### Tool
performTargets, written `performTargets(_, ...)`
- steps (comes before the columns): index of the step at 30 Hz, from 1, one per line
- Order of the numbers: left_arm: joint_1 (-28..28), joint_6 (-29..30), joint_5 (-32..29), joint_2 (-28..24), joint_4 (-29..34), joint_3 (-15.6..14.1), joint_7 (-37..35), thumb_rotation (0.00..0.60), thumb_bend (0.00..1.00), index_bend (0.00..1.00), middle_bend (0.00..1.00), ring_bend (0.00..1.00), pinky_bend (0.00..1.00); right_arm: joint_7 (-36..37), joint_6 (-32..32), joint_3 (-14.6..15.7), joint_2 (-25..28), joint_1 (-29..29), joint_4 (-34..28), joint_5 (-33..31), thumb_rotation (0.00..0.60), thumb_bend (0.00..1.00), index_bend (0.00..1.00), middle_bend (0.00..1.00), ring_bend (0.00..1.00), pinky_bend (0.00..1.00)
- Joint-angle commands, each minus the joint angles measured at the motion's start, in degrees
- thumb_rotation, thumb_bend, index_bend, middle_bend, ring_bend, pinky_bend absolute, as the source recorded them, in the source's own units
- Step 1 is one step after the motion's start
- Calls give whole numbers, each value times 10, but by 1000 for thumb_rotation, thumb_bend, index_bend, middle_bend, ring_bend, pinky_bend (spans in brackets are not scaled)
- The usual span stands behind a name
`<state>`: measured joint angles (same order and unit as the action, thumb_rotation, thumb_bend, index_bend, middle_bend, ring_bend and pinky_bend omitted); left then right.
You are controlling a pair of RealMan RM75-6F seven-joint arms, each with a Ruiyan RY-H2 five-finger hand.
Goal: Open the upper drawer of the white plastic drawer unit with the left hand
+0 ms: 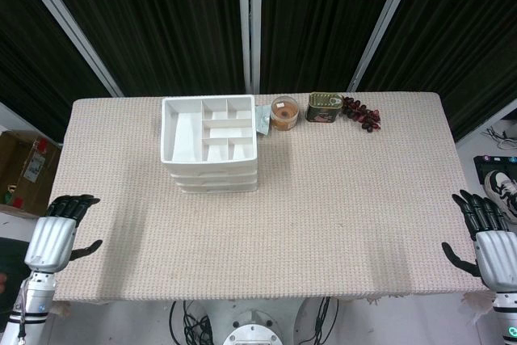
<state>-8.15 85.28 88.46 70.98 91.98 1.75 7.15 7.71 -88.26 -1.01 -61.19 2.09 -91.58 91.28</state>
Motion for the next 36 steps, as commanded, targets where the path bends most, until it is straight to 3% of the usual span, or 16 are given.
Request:
performTargets(1,2,-1,-8,2,-1,2,-1,600,85,247,234,218,187,1,11,-3,-6,11,2,8,600,216,0,30,0,0)
performTargets(9,11,4,-8,2,5,-5,-1,600,84,247,234,219,187,-4,20,-8,-4,25,-5,13,600,217,0,34,0,0)
performTargets(14,-8,-8,26,14,37,-7,-14,600,86,247,244,239,206,6,24,-13,9,32,-12,11,600,221,0,57,0,0)
performTargets(17,-32,-36,39,29,63,-5,-42,600,91,253,336,346,361,1,19,-19,20,37,-23,17,600,221,0,61,0,0)
performTargets(20,-62,-81,35,42,88,1,-83,600,105,270,451,517,645,-3,13,-23,31,39,-35,23,600,220,0,62,0,0)
performTargets(22,-81,-106,28,58,95,9,-111,600,130,273,517,623,781,-7,9,-25,35,40,-41,25,600,220,0,65,0,0)
performTargets(26,-125,-164,-8,111,82,35,-174,600,273,260,655,799,960,-10,13,-25,34,44,-45,24,600,219,0,69,0,0)
performTargets(31,-157,-215,-57,165,61,52,-206,600,502,207,785,930,1000,-5,25,-22,28,47,-40,18,600,220,0,70,0,0)
performTargets(36,-171,-248,-110,211,44,63,-240,600,522,171,843,967,1000,-5,25,-20,23,46,-35,14,600,220,0,71,0,0)
